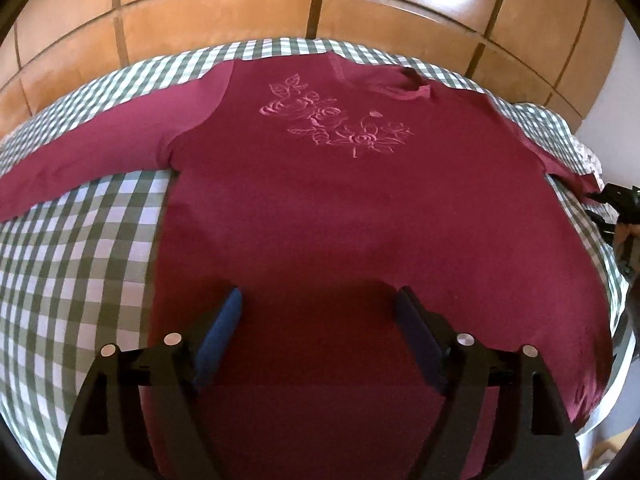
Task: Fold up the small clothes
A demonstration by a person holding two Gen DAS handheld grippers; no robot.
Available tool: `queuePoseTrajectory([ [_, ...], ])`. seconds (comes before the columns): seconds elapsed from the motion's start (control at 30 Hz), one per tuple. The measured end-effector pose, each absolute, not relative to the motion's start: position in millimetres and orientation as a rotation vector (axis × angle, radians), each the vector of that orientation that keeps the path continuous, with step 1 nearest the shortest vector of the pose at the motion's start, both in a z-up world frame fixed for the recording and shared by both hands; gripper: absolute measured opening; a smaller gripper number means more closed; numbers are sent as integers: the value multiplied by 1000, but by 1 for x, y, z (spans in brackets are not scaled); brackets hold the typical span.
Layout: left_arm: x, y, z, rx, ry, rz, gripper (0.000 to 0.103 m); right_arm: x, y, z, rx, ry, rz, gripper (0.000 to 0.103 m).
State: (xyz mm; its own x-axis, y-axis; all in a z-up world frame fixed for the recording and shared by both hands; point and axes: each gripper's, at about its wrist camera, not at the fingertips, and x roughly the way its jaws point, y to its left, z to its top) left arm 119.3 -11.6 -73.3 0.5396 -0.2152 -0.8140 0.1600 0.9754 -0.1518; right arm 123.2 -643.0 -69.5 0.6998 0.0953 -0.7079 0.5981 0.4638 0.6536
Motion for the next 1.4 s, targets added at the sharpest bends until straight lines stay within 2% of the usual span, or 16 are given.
queuePoseTrajectory([
  [0.07,122,-14,-75,-56,978,-218,81,136,-650,-72,1010,780,-416,7],
  [0.1,123,-15,-75,-51,979,-217,81,143,-658,-74,1007,782,-433,6],
  [0.27,126,-13,-76,-57,981,-219,84,141,-672,-47,962,694,-538,5],
  [0.47,125,-14,-76,-63,971,-229,88,168,-622,-8,616,769,-491,5],
  [0.8,121,1,-66,-158,972,-274,88,225,-433,55,248,746,-98,5],
  [0.9,121,4,-64,-157,981,-269,95,234,-370,50,198,770,23,5],
  [1.2,117,22,-54,-165,952,-211,98,241,-223,-3,67,897,225,6],
  [1.23,117,22,-55,-164,952,-206,98,240,-219,-8,65,905,233,7],
  [1.27,117,24,-56,-164,954,-198,99,240,-215,-12,67,913,245,14],
  [1.3,117,25,-57,-166,957,-193,99,238,-213,-15,73,920,263,38],
  [1.37,116,26,-62,-159,962,-179,99,225,-216,-16,101,899,277,67],
  [1.4,116,26,-64,-153,966,-176,99,218,-220,-15,113,888,273,72],
])
